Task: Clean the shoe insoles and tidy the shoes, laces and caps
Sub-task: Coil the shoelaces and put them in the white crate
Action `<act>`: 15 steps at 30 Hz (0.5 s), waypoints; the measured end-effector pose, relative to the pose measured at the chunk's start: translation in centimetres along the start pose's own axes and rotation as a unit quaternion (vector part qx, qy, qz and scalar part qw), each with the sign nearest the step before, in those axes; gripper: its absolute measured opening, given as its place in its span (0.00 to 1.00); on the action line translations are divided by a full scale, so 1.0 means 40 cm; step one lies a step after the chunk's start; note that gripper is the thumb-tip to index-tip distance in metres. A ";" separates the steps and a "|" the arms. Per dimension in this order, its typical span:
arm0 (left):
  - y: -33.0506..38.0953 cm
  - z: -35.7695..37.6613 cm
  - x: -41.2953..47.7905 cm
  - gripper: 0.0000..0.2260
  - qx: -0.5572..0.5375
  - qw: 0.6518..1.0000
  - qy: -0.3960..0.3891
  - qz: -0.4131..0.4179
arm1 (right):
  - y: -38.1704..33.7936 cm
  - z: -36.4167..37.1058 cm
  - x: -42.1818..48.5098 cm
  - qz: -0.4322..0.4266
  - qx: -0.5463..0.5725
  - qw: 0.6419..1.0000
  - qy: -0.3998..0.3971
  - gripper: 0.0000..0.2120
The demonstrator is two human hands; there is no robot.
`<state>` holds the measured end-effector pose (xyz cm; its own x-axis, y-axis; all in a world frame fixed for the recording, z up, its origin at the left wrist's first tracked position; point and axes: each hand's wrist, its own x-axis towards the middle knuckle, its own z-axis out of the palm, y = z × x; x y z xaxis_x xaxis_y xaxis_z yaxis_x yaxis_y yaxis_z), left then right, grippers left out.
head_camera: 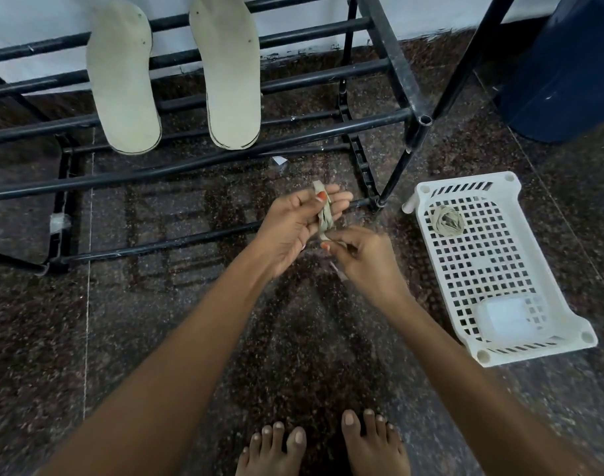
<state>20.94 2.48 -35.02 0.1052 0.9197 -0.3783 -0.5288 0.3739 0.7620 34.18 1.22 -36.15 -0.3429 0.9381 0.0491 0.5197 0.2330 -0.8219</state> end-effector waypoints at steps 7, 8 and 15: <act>-0.020 -0.004 -0.007 0.10 0.211 0.977 -0.012 -0.026 | -0.009 -0.029 0.016 -0.026 -0.066 0.997 0.018 0.06; -0.021 -0.004 -0.009 0.10 0.227 0.973 -0.019 -0.030 | -0.009 -0.033 0.021 -0.025 -0.065 0.997 0.026 0.06; -0.004 0.005 -0.022 0.13 0.223 0.968 -0.080 -0.084 | -0.002 -0.064 0.041 0.040 0.042 0.997 0.060 0.09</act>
<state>21.11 1.62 -34.70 0.3052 0.8352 -0.4575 -0.0806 0.5013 0.8615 35.56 3.40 -34.56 -0.2053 0.9777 0.0450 0.4727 0.1393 -0.8702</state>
